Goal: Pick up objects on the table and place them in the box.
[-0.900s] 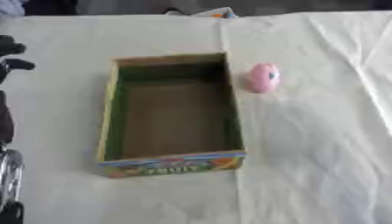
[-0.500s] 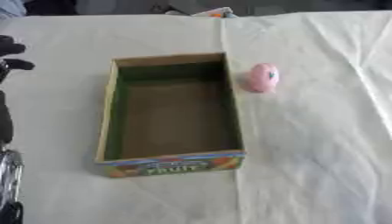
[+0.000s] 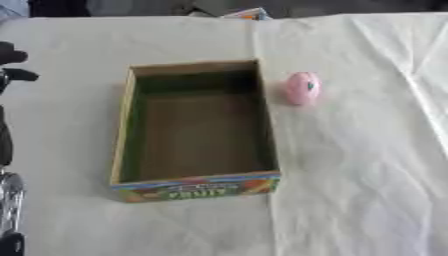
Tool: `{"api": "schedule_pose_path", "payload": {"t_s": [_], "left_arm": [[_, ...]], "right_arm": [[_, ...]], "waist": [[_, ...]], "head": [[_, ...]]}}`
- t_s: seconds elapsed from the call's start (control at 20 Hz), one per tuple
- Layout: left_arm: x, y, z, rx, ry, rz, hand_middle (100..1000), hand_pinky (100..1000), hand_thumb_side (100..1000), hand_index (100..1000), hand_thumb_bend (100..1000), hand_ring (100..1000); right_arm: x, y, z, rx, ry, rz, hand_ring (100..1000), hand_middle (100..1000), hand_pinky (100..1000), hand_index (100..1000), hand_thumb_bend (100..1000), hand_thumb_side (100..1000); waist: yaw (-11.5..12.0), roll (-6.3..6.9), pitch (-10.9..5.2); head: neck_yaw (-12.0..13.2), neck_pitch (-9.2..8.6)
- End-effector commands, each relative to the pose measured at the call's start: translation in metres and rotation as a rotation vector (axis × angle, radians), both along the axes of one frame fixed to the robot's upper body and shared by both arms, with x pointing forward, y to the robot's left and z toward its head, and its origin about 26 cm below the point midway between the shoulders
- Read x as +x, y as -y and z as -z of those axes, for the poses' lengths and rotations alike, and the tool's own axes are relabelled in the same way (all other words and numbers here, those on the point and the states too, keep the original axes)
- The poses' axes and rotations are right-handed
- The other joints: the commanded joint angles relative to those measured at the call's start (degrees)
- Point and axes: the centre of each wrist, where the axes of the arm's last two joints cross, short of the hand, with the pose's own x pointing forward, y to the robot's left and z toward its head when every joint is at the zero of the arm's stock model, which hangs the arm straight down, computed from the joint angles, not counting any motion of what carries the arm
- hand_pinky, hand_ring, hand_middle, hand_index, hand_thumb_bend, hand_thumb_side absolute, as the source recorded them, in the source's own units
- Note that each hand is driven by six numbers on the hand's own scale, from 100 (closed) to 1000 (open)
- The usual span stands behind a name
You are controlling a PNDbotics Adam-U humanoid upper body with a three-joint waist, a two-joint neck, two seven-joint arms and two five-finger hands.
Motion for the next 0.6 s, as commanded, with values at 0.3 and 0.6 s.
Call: {"api": "schedule_pose_path", "payload": {"t_s": [0.3,0.6], "left_arm": [[-0.002,0.002,-0.009,0.035,0.023,0.032,577,522,928,607,100,632],[-0.002,0.003,-0.009,0.043,0.019,0.048,577,522,928,606,100,632]], "right_arm": [[-0.005,-0.009,-0.041,-0.381,-0.052,0.125,825,787,681,912,624,1000],[0.017,-0.004,-0.047,-0.526,-0.133,0.172,829,789,690,914,659,1000]], "waist": [[0.79,-0.53,-1.64],[1.72,-1.06,-2.05]], "head": [[-1.38,0.43],[-2.69,0.17]]}}
